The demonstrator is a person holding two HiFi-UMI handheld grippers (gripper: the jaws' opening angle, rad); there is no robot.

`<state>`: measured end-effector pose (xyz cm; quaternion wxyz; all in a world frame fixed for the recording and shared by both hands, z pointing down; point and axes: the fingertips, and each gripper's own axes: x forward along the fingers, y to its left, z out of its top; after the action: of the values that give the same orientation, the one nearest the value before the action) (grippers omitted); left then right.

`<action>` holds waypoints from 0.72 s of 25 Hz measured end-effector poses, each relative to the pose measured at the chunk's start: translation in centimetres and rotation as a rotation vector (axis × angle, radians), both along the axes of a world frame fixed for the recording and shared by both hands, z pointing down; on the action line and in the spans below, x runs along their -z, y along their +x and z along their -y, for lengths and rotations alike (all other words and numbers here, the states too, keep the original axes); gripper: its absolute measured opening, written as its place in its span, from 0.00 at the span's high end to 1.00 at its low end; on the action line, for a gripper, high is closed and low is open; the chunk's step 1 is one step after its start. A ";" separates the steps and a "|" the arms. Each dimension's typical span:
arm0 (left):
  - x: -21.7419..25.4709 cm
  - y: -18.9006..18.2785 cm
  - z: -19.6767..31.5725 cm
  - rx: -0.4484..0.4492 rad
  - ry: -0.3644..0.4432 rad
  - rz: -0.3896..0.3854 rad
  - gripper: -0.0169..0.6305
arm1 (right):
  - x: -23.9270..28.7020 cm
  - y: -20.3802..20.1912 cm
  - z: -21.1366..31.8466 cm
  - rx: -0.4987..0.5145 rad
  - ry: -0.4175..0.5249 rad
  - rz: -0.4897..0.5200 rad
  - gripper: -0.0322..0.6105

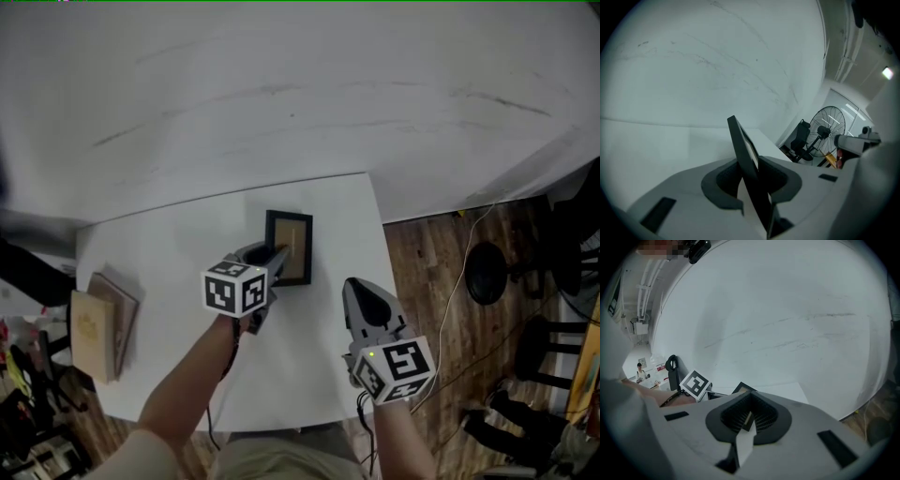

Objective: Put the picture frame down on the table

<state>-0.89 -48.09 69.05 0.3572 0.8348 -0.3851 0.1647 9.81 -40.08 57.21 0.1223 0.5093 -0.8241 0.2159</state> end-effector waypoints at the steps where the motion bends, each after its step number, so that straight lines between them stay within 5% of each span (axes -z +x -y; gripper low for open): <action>1: -0.4 -0.2 0.1 0.006 -0.009 0.010 0.80 | -0.2 -0.1 -0.1 -0.001 -0.007 0.005 0.91; 6: -2.4 -1.9 1.5 0.061 -0.040 0.143 0.66 | -1.7 0.2 -0.1 -0.036 -0.041 0.003 0.91; 12: -3.2 -2.5 1.4 0.011 -0.007 0.319 0.52 | -2.0 -0.2 -1.0 -0.016 -0.045 -0.077 0.91; 18: -0.7 -2.2 1.1 0.016 0.062 0.317 0.52 | -0.5 -0.4 -1.3 -0.003 -0.024 -0.074 0.91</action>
<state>-3.11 -49.16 69.76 0.2673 0.8059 -0.4481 0.2798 9.44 -38.81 57.70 0.1586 0.5167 -0.8156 0.2069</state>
